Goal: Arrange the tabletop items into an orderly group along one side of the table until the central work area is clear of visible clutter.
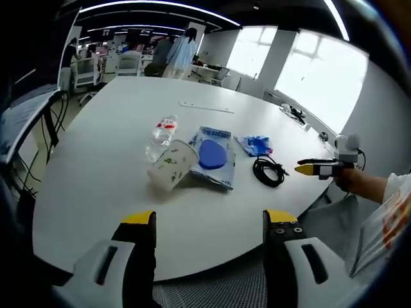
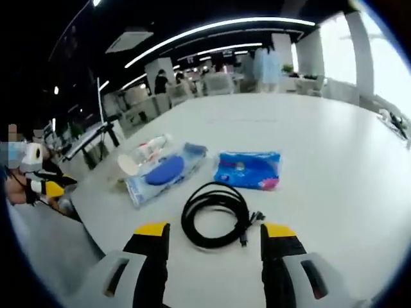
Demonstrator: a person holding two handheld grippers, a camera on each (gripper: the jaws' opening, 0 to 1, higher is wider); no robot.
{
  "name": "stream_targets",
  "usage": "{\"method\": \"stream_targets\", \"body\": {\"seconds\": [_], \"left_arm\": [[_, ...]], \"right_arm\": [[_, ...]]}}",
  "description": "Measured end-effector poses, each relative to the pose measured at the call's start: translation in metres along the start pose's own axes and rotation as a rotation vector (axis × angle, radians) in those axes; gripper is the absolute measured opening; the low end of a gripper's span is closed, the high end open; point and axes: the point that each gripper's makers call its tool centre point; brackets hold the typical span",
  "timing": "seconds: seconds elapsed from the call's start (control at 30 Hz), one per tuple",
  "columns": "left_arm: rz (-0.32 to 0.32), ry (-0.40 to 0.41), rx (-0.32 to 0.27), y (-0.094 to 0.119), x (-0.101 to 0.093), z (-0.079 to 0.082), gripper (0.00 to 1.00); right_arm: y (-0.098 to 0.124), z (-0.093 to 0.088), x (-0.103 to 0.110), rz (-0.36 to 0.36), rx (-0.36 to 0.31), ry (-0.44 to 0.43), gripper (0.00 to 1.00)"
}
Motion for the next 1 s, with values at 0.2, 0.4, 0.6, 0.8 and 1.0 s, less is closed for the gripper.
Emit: {"method": "stream_targets", "body": {"seconds": [0.2,0.4,0.6,0.8,1.0], "left_arm": [[-0.007,-0.014,0.004,-0.001,-0.001,0.000,0.67],[0.004,-0.012,-0.012,0.000,0.002,0.002,0.68],[0.012,-0.007,-0.019,0.002,0.007,-0.001,0.67],[0.015,-0.009,-0.023,0.004,0.010,0.000,0.67],[0.018,-0.044,-0.047,0.003,0.006,0.011,0.66]], "right_arm": [[0.010,0.010,-0.002,-0.028,-0.057,0.022,0.59],[0.011,0.010,-0.006,-0.039,-0.051,0.003,0.57],[0.012,0.008,-0.005,-0.047,-0.040,-0.021,0.56],[0.012,0.006,0.000,-0.037,-0.032,-0.029,0.56],[0.018,0.009,0.004,-0.030,-0.039,-0.020,0.56]]}}
Point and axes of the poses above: the point that each gripper's makers call its tool centre point, and the gripper's own axes: y roughly backward along the fingers, x roughly to its left, z roughly out of its top, and after that the axes turned 11 degrees about -y, right-handed
